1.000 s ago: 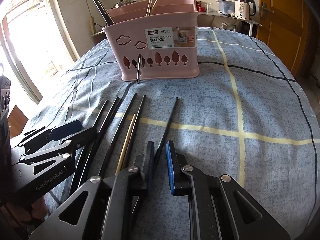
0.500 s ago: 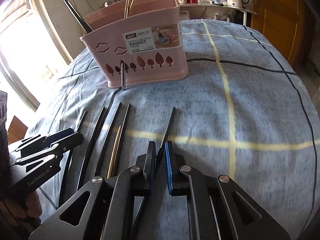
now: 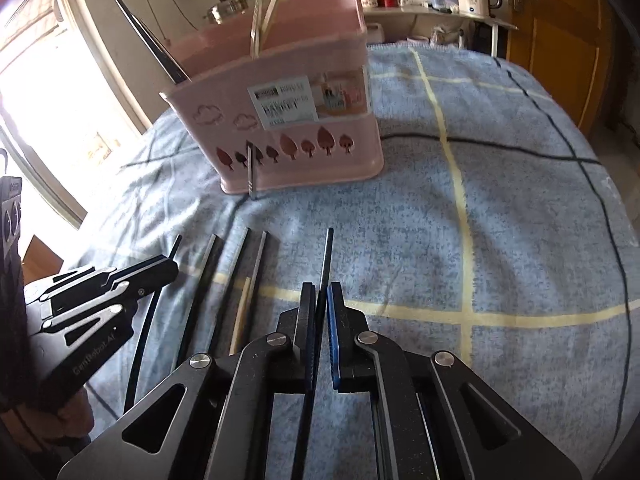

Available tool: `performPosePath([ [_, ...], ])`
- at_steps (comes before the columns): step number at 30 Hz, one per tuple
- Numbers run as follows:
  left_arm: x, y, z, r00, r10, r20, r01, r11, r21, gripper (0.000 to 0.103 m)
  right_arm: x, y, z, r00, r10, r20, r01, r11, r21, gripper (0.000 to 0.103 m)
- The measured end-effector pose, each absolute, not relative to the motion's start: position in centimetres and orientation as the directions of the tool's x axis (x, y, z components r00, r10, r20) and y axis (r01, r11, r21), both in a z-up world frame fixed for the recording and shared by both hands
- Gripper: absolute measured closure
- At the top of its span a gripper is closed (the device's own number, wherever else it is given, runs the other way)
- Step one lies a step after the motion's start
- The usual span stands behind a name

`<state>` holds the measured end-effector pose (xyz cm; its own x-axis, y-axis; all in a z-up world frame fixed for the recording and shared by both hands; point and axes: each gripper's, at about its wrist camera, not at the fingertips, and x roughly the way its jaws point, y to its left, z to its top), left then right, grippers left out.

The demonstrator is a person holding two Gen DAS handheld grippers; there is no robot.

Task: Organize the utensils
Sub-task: 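Close the left tool on a black chopstick while the right tool grasps another black chopstick, then lift both held chopsticks and lower them into the pink basket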

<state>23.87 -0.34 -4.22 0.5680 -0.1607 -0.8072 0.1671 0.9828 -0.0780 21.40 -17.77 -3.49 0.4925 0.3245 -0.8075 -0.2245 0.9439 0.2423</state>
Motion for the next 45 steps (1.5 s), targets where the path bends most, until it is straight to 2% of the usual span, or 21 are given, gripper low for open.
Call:
performPosePath([
  [11,22.1,1.6,3.4,0.659,-0.258,-0.707,0.197,0.966,-0.170,0.099,19.9,-18.1,3.2,0.598,0.375,-0.708,-0.281,0.926,0.254,0.098],
  [22,20.5,2.0,8.7,0.716,-0.281,-0.638,0.228,0.959,-0.167,0.099,18.4,-19.1,8.0,0.675,0.392,-0.625,-0.303,0.920,0.250,0.098],
  [33,19.4,2.0,12.2,0.753,-0.297,-0.587,0.260,0.954,-0.149,0.099,16.9,-20.0,11.2,0.730,0.385,-0.564,-0.309,0.923,0.229,0.098],
  [45,20.7,1.2,13.7,0.746,-0.316,-0.586,0.286,0.947,-0.147,0.099,17.3,-20.4,12.0,0.742,0.386,-0.547,-0.311,0.923,0.229,0.098],
])
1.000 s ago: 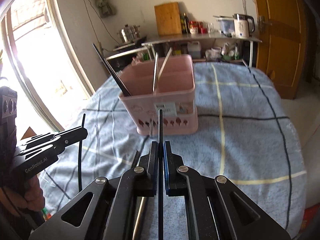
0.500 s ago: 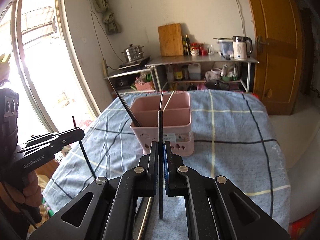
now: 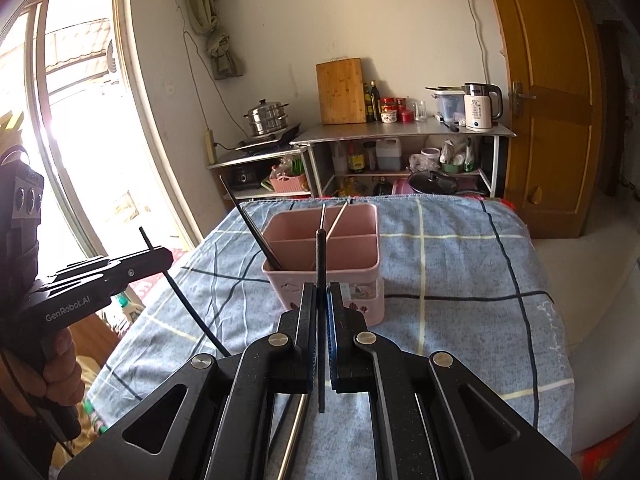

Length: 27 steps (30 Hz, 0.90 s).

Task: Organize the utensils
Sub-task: 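Lift both held chopsticks and lower them into the pink basket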

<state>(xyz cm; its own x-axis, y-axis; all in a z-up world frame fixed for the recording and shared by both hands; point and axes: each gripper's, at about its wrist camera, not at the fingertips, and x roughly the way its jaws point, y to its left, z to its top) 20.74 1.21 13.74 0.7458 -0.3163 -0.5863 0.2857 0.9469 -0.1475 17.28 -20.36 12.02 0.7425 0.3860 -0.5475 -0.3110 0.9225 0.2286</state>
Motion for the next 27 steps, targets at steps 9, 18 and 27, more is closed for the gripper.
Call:
performPosePath([
  [9,23.5,0.9,18.4,0.780,-0.332,-0.530,0.302,0.942,-0.145,0.099,19.5,-19.6,15.8,0.780,0.402,-0.480,-0.335,0.916,0.223,0.099],
  [18,27.5,0.6,22.7,0.828,-0.310,-0.468,0.293,0.950,-0.110,0.099,23.1,-18.5,19.4,0.817,0.417,-0.398,-0.353,0.908,0.226,0.099],
  [27,31.9,1.1,20.2,0.820,-0.299,-0.488,0.269,0.954,-0.133,0.099,26.6,-17.4,18.2,0.817,0.415,-0.399,-0.347,0.908,0.235,0.099],
])
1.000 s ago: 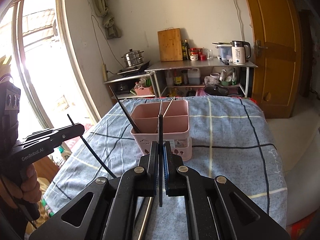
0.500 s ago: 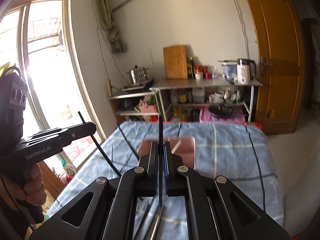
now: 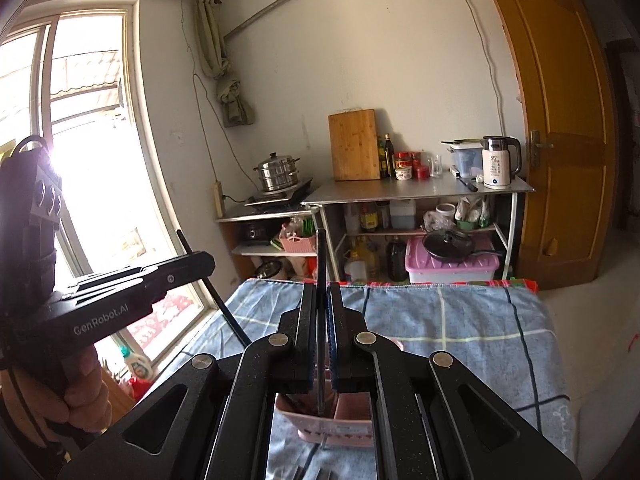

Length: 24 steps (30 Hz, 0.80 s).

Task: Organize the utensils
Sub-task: 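Lift both held chopsticks and lower them into the pink basket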

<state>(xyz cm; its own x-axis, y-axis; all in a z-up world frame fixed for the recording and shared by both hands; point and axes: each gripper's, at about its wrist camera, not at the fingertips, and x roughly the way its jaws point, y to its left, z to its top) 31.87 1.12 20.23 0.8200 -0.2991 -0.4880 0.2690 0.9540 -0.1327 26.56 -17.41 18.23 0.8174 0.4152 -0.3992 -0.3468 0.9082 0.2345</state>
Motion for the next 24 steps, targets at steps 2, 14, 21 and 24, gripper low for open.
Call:
performPosePath([
  [2,32.4,1.4,19.1,0.812,-0.300,-0.501,0.264,0.954,-0.143,0.099,27.3,-17.2,17.4,0.812,0.411,-0.416,-0.341,0.911,0.233,0.099],
  [14,34.2,2.5,12.3,0.747,-0.297,-0.596,0.227,0.955,-0.192,0.099,29.2,-16.6,12.3,0.750,0.398,-0.529,-0.323,0.917,0.232,0.098],
  [21,33.8,2.2,11.4,0.727,-0.302,-0.616,0.237,0.953,-0.188,0.094,29.3,-17.2,10.5,0.714,0.410,-0.568,-0.308,0.912,0.271,0.097],
  [24,33.2,2.4,11.3,0.727,-0.317,-0.609,0.244,0.948,-0.202,0.079,29.0,-17.4,10.6,0.710,0.411,-0.572,-0.308,0.911,0.273,0.093],
])
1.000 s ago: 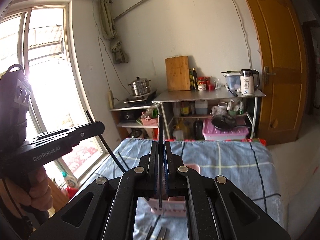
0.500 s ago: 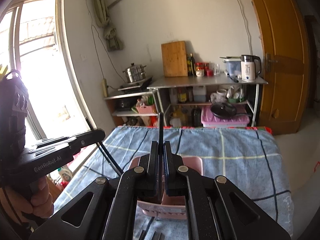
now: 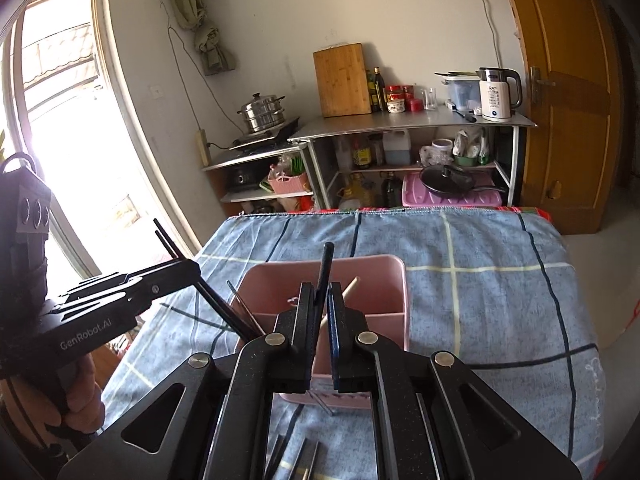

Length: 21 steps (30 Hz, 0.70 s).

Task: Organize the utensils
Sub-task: 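Lift both held chopsticks and lower them into the pink basket, then open both tools to release the chopsticks into the basket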

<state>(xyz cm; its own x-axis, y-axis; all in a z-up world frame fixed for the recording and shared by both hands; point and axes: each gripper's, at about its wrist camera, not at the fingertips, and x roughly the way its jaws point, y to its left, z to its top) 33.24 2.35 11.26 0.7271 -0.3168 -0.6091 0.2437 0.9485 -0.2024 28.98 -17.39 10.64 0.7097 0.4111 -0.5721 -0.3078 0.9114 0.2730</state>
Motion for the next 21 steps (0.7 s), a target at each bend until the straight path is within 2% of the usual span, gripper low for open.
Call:
performPosePath([
  [2,32.3,2.4,11.5,0.737,-0.321,-0.594,0.244,0.947,-0.209,0.075,28.4,-17.7,11.0,0.717,0.408,-0.565,-0.309,0.913,0.267,0.092],
  [21,22.0,2.7,12.5,0.803,-0.299,-0.516,0.238,0.954,-0.182,0.075,20.4,-19.8,12.6,0.766,0.403,-0.501,-0.315,0.914,0.254,0.085],
])
